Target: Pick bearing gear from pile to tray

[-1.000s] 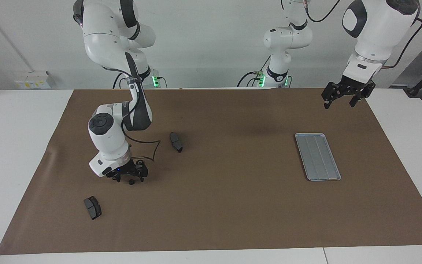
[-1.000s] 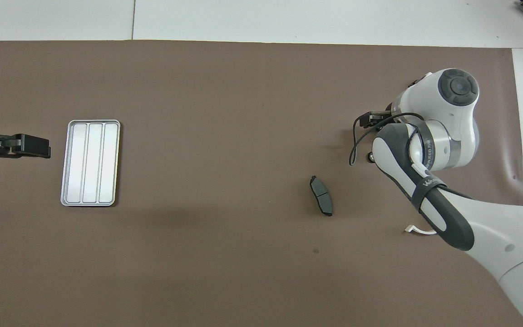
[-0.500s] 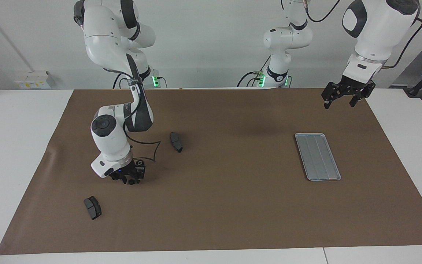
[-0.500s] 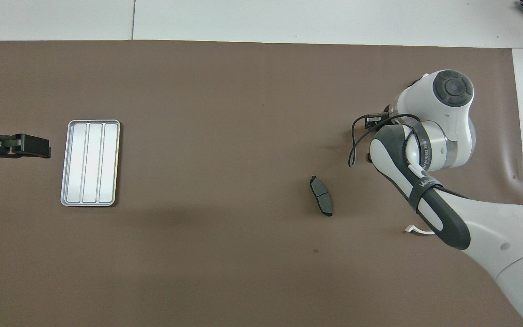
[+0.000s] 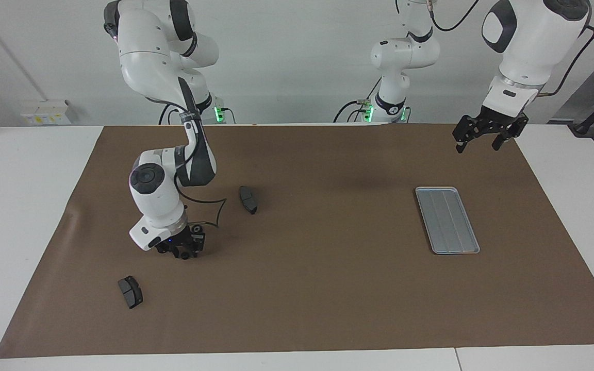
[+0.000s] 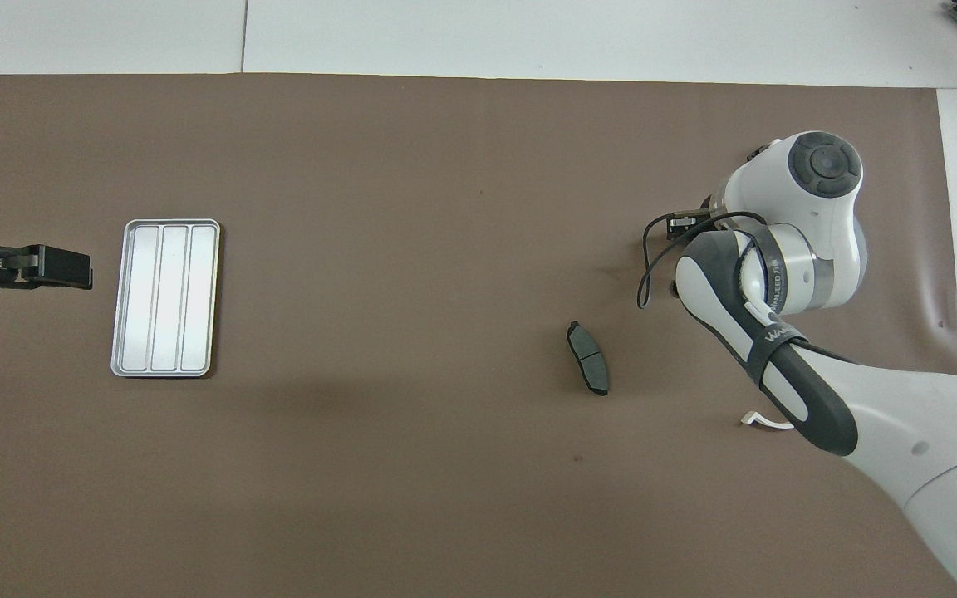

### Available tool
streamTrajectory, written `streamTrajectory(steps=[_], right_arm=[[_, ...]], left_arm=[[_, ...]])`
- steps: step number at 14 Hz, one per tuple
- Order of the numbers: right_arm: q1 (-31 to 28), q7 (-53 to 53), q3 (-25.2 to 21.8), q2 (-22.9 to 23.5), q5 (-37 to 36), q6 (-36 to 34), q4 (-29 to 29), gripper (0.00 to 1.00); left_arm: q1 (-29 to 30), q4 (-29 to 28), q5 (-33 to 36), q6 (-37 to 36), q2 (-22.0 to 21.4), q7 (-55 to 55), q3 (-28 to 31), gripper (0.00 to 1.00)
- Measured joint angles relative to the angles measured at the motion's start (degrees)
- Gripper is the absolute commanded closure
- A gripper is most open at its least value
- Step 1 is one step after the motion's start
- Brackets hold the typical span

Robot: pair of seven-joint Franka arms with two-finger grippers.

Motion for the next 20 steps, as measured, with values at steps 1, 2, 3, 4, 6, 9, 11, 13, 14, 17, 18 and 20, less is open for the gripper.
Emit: streamTrajectory(steps=[1, 2, 3, 4, 6, 9, 11, 13, 14, 17, 18, 20], right_arm=[[0.0, 0.0, 0.0, 0.0, 0.0, 0.0, -0.01, 0.46], [0.0, 0.0, 0.0, 0.0, 0.0, 0.0, -0.04, 0.46], [-0.02, 0.0, -0.01, 0.0, 0.0, 0.0, -0.12, 0.46], [-0.02, 0.0, -0.01, 0.0, 0.0, 0.0, -0.3, 0.46], [-0.03, 0.0, -0.03, -0.01, 0.0, 0.0, -0.4, 0.49], [-0.01, 0.0, 0.03, -0.06, 0.01, 0.02, -0.36, 1.0], [0.15, 0.0, 0.1, -0.19, 0.03, 0.02, -0.36, 1.0], [0.15, 0.0, 0.09, -0.19, 0.05, 0.02, -0.36, 1.0], [0.15, 0.0, 0.09, -0.19, 0.06, 0.02, -0.36, 1.0], [0.15, 3.09, 0.16, -0.34, 0.06, -0.21, 0.4, 1.0], [0.14, 5.3, 0.73, -0.78, 0.06, -0.92, 1.17, 1.0], [0.22, 10.97, 3.25, -2.3, 0.04, -4.35, 3.31, 1.0]], left_arm=[[0.0, 0.0, 0.0, 0.0, 0.0, 0.0, 0.0, 0.0], [0.0, 0.0, 0.0, 0.0, 0.0, 0.0, 0.0, 0.0], [0.0, 0.0, 0.0, 0.0, 0.0, 0.0, 0.0, 0.0], [0.0, 0.0, 0.0, 0.0, 0.0, 0.0, 0.0, 0.0], [0.0, 0.0, 0.0, 0.0, 0.0, 0.0, 0.0, 0.0], [0.0, 0.0, 0.0, 0.0, 0.0, 0.0, 0.0, 0.0], [0.0, 0.0, 0.0, 0.0, 0.0, 0.0, 0.0, 0.0], [0.0, 0.0, 0.0, 0.0, 0.0, 0.0, 0.0, 0.0], [0.0, 0.0, 0.0, 0.0, 0.0, 0.0, 0.0, 0.0], [0.0, 0.0, 0.0, 0.0, 0.0, 0.0, 0.0, 0.0], [0.0, 0.0, 0.0, 0.0, 0.0, 0.0, 0.0, 0.0], [0.0, 0.0, 0.0, 0.0, 0.0, 0.0, 0.0, 0.0]])
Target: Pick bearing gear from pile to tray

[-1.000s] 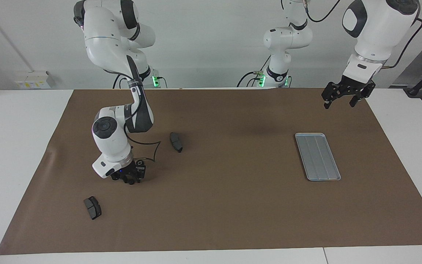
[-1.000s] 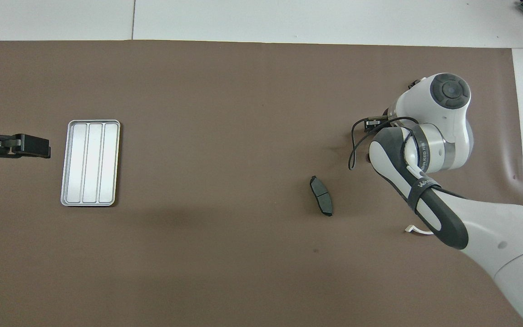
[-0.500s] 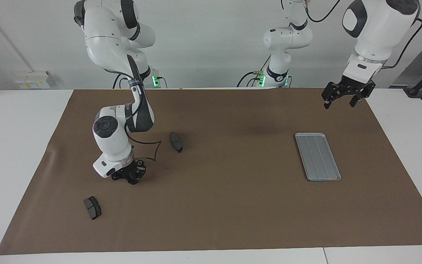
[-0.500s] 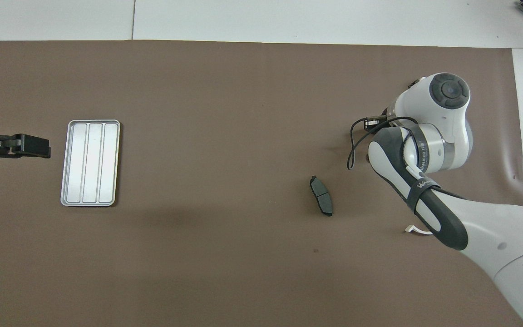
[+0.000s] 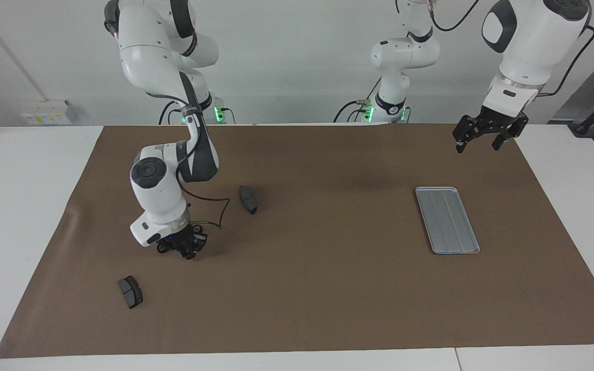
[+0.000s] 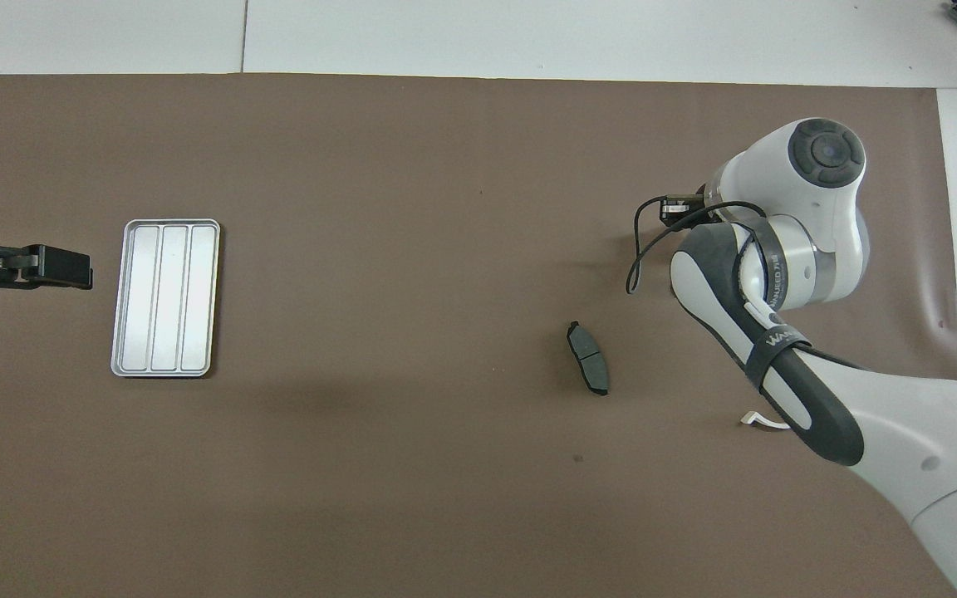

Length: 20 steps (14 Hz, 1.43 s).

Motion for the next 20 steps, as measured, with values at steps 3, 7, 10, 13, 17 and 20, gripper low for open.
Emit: streamTrajectory(steps=[3, 7, 10, 13, 17, 20], right_arm=[[0.51, 11.45, 6.16, -1.69, -0.77, -8.11, 4.65, 1.0], [1.87, 29.06, 15.59, -1.29, -5.94, -9.58, 6.1, 1.0], [3.33, 45.42, 24.2, 0.98, -15.39, -9.58, 6.03, 1.0], [5.93, 59.71, 28.96, 5.76, -25.19, -7.79, 5.92, 1.0], [7.51, 66.62, 30.31, 10.15, -29.0, -5.54, 5.91, 0.8], [7.57, 66.65, 30.4, 10.49, -29.02, -5.17, 5.5, 0.0]], left_arm=[[0.0, 0.0, 0.0, 0.0, 0.0, 0.0, 0.0, 0.0], [0.0, 0.0, 0.0, 0.0, 0.0, 0.0, 0.0, 0.0], [0.0, 0.0, 0.0, 0.0, 0.0, 0.0, 0.0, 0.0], [0.0, 0.0, 0.0, 0.0, 0.0, 0.0, 0.0, 0.0], [0.0, 0.0, 0.0, 0.0, 0.0, 0.0, 0.0, 0.0], [0.0, 0.0, 0.0, 0.0, 0.0, 0.0, 0.0, 0.0]])
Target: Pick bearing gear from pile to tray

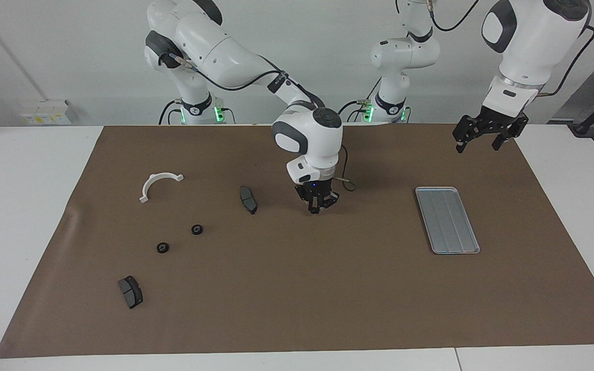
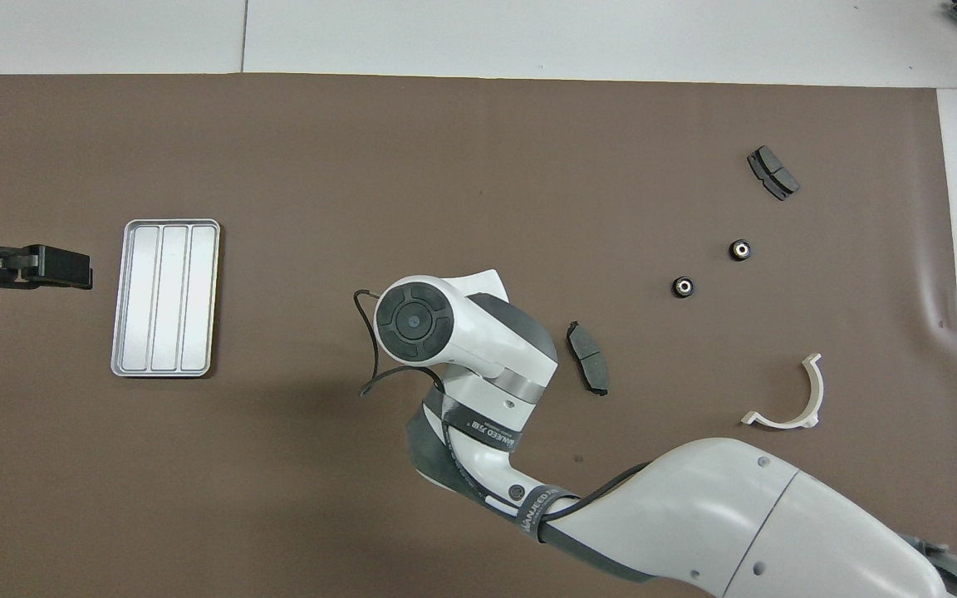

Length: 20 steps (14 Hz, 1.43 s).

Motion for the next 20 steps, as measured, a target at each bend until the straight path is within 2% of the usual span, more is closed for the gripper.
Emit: streamTrajectory(steps=[6, 8, 11, 13, 16, 18, 20], right_arm=[[-0.43, 0.0, -0.06, -0.62, -0.14, 0.6, 0.0, 0.0], [-1.69, -1.44, -0.3, -2.93, -0.23, -0.07, 0.29, 0.0], [-4.73, -10.09, -2.16, -7.84, -0.04, -3.72, 0.36, 0.0], [-5.62, -18.45, -5.97, -10.57, 2.84, -4.52, 0.31, 0.0], [-5.85, -36.46, -14.25, -13.35, 11.4, -5.03, 0.19, 0.0], [-6.14, -45.74, -18.56, -13.98, 14.56, -5.25, -0.14, 0.0], [-6.25, -55.63, -22.4, -14.34, 18.64, -5.23, -1.33, 0.0]], left_arm=[[0.0, 0.0, 0.0, 0.01, 0.0, 0.0, -0.01, 0.0], [-0.01, 0.0, 0.0, 0.01, 0.0, 0.0, -0.12, 0.0], [-0.01, 0.0, 0.0, 0.0, 0.0, 0.01, -0.23, 0.0], [-0.01, 0.0, 0.0, 0.03, 0.0, 0.01, -0.23, 0.0], [-0.21, -0.68, -1.08, -0.04, -0.02, -0.53, -0.54, 0.0], [-2.0, -1.83, -3.01, 0.29, 0.12, -5.59, -0.96, 0.0], [-6.22, -2.59, -4.63, 2.7, 1.31, -13.44, -1.23, 0.0]])
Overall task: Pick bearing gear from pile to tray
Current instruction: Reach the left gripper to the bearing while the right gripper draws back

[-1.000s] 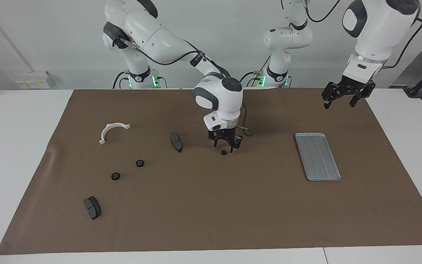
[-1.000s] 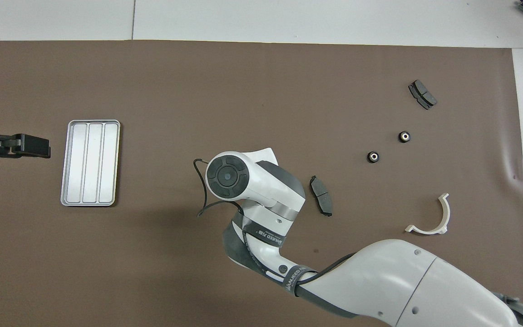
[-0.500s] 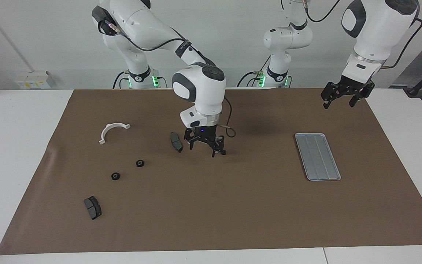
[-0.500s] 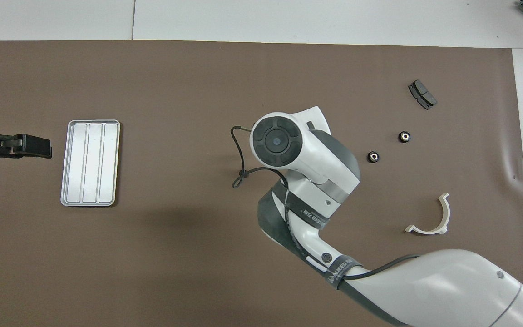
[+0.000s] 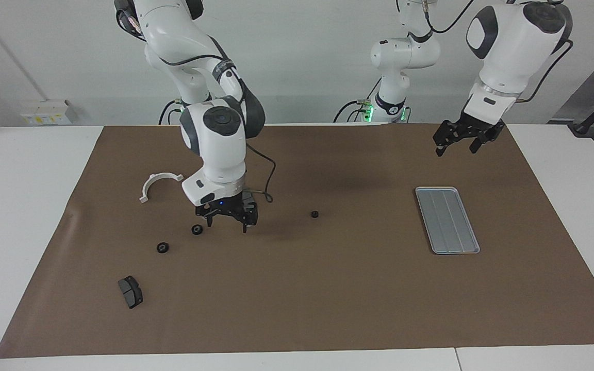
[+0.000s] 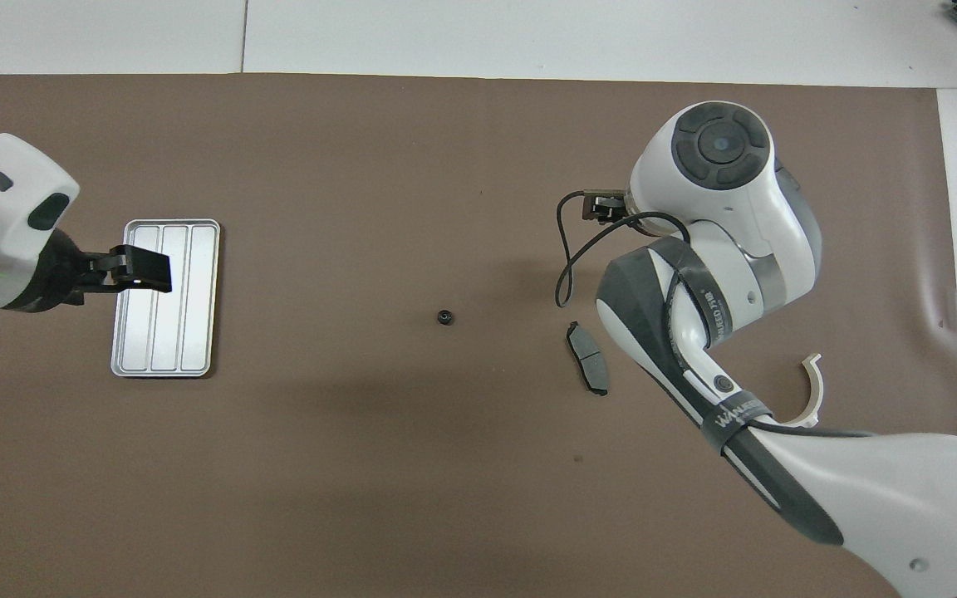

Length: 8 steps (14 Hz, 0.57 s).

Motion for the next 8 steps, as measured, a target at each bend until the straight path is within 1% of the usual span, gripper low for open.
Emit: streamTrajectory(steps=[1, 2, 4, 5, 6, 8], right_arm=[[-0.07, -6.26, -2.43, -0.46, 3.23, 0.75, -1.64, 0.0], [-0.1, -11.43, -4.46, -1.1, 6.12, 3.25, -4.05, 0.0], [-0.21, -20.96, -8.0, -2.65, 10.85, 11.04, -11.08, 0.0], [-0.35, -24.63, -9.23, -3.29, 12.57, 14.48, -14.72, 0.0], [-0.5, -26.91, -9.88, -3.74, 13.42, 16.47, -17.46, 0.0], [-0.56, -28.88, -10.1, -4.42, 13.61, 17.64, -20.7, 0.0]], left_arm=[[-2.65, 0.05, -0.96, 1.69, 1.45, -3.92, -0.18, 0.0], [-4.67, 0.43, -1.43, 2.84, 2.93, -6.67, -0.26, 0.0], [-8.74, 2.65, -1.56, 4.16, 6.81, -12.23, -0.32, 0.0], [-10.76, 4.34, -1.56, 4.58, 9.14, -14.44, -0.37, 0.0], [-12.65, 5.81, -1.55, 4.92, 11.31, -15.76, -0.39, 0.0], [-15.79, 7.56, -1.55, 5.04, 14.64, -16.75, -0.35, 0.0]])
